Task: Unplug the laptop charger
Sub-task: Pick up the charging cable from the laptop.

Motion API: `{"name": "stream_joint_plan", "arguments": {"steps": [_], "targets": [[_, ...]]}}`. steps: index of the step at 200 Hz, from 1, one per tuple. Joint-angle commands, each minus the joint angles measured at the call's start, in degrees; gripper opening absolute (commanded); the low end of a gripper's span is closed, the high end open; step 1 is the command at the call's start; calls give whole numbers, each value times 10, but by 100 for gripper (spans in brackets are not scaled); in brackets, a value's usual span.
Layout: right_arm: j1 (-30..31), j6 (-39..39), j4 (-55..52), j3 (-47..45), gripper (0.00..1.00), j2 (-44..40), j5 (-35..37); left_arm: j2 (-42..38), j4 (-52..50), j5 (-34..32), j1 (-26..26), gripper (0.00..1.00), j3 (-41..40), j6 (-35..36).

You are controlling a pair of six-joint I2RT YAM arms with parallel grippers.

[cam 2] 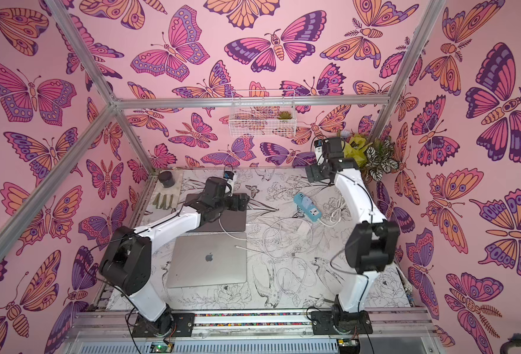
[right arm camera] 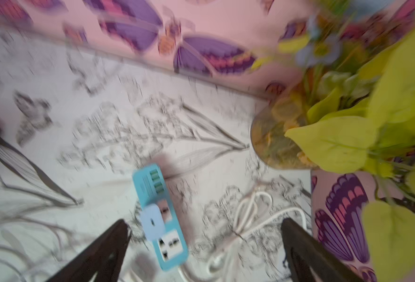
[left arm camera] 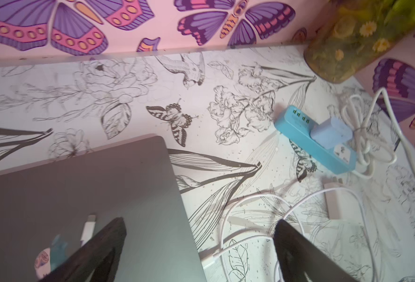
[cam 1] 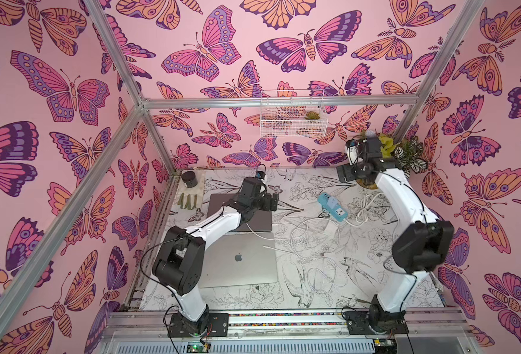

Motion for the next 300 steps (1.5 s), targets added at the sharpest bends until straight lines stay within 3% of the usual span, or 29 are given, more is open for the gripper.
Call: {"name": "stream_joint_plan", "arguments": {"steps": [1, 11, 43, 82, 106, 125, 146, 171, 201, 230, 256, 272, 300], "targets": [[-5, 91, 152, -88, 55, -28, -138, -2, -70, -20, 33, 93, -3, -35], [32, 46, 128, -97, 48, -35, -155, -2, -85, -31, 38, 93, -7, -26], [150, -122, 88, -151, 58, -20, -202, 25, -157, -20, 54, 95, 1, -22], [199, -231, -24, -102, 64, 67, -247, 76, -161, 26, 68, 95, -4, -28], [222, -284, -36, -95, 65, 100, -217, 105, -159, 29, 64, 93, -11, -42], [232, -315, -23, -96, 66, 127, -184, 123, -151, 34, 58, 84, -19, -45], [235, -340, -22, -79, 66, 165, -189, 131, -139, 40, 51, 65, -27, -46], [243, -350, -30, -42, 65, 207, -188, 116, -132, 35, 43, 31, -44, -50], [251, -362, -38, -9, 62, 246, -181, 83, -119, 28, 39, 14, -74, -54], [252, -377, -48, 14, 50, 278, -181, 50, -89, 35, 34, 11, -108, -59], [259, -392, -74, 34, 30, 303, -155, 33, -72, 41, 26, 10, -120, -59], [259, -396, -86, 40, 28, 309, -150, 35, -68, 49, 26, 10, -119, -62], [258, -404, -115, 51, 0, 321, -130, 39, -59, 53, 26, 9, -121, -68]]}}
